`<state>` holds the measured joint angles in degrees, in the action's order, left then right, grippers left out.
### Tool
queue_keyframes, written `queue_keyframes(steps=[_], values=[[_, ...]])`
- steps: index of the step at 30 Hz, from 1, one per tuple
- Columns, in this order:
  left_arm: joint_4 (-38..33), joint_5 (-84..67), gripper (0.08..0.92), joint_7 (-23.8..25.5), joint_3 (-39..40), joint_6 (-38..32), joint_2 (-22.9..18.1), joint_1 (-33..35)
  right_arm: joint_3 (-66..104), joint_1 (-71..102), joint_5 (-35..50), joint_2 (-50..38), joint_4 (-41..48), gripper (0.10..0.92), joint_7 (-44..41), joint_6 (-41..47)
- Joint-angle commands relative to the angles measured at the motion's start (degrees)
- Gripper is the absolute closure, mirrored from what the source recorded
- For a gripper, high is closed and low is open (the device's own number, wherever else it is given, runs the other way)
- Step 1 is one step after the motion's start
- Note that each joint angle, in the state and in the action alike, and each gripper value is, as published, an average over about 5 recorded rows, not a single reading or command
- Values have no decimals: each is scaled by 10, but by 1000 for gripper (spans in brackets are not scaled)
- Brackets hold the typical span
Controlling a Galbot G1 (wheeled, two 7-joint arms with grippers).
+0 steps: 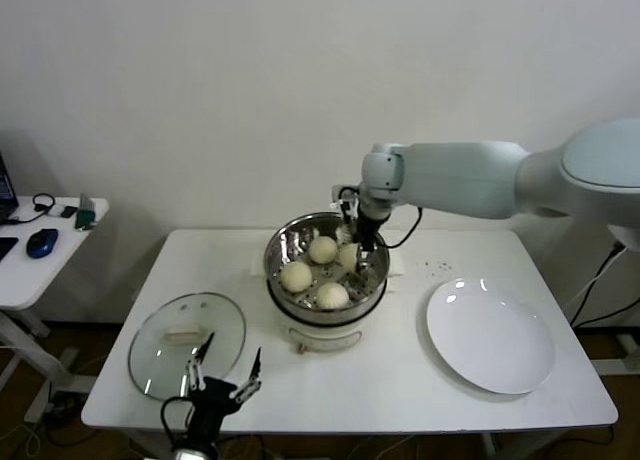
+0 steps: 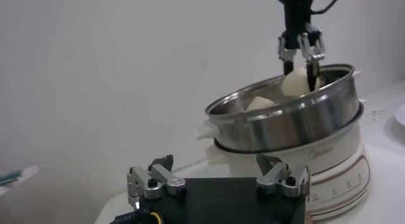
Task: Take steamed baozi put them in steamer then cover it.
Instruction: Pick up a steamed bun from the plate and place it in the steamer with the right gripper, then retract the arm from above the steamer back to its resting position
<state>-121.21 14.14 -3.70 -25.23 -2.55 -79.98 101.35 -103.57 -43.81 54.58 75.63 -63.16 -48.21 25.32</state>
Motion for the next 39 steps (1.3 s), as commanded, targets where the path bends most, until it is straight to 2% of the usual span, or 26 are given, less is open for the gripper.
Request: queue_keyframes(steps=[1, 9, 16, 28, 31, 39], values=[[4, -4, 177, 0, -3, 0, 2, -1, -5, 35, -22, 12, 13, 364, 8, 9], [5, -6, 177, 0, -2, 6, 7, -13, 3, 43, -20, 22, 35, 350, 2, 2], [9, -8, 177, -1, -5, 6, 9, -15, 8, 29, -24, 16, 34, 212, -13, -6], [15, -15, 177, -2, -17, 5, 14, -22, 63, -47, -41, -73, -15, 203, -48, -48], [19, -13, 177, -4, -22, 3, 18, -26, 94, -52, -54, -119, -21, 203, -22, -84], [25, -25, 177, -4, -33, -18, 25, -33, 193, 0, -64, -284, -109, 203, 158, -185]])
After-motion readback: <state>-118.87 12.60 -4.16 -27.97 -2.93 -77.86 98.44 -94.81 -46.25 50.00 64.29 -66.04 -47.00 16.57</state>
